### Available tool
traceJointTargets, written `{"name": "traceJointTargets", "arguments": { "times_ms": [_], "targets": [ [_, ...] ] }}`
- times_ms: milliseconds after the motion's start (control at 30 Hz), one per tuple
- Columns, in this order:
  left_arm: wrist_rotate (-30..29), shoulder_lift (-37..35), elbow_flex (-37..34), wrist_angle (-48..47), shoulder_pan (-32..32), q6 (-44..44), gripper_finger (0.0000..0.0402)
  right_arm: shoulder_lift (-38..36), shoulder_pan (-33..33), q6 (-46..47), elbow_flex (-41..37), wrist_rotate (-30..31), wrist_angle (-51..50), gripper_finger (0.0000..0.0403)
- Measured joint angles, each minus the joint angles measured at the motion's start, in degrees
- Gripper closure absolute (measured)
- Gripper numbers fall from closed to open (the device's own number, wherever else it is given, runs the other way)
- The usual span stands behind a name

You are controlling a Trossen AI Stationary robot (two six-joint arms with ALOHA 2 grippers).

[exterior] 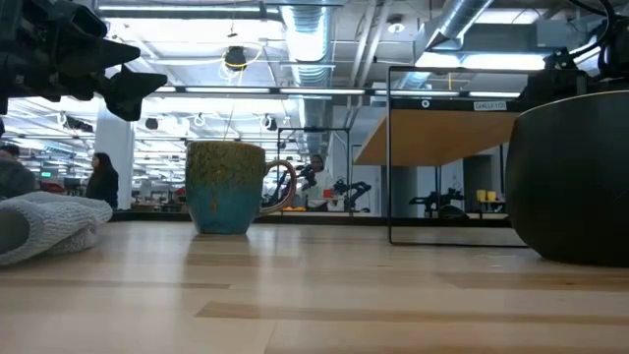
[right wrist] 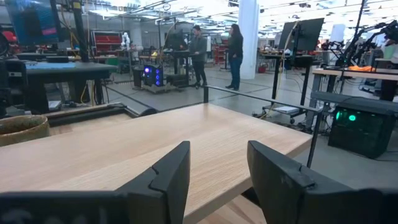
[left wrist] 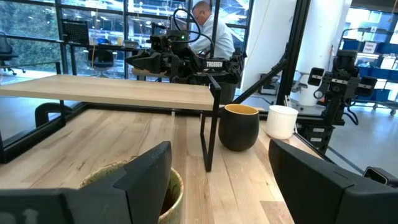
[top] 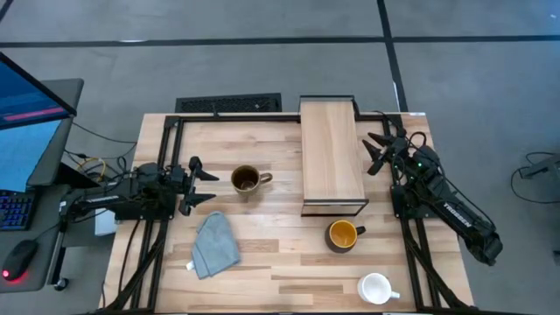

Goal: Stack small to large cups/mugs on shelf

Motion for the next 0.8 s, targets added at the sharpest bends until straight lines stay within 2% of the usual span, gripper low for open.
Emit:
{"name": "traceJointTargets", "arguments": {
  "times_ms": [800],
  "targets": [
    [-0.09,-0.01,-0.02,-0.01,-0.01,0.45,0.0141,-0.02,0.02,0.0,0.01,0.02,0.0,0.0221]
  ]
}}
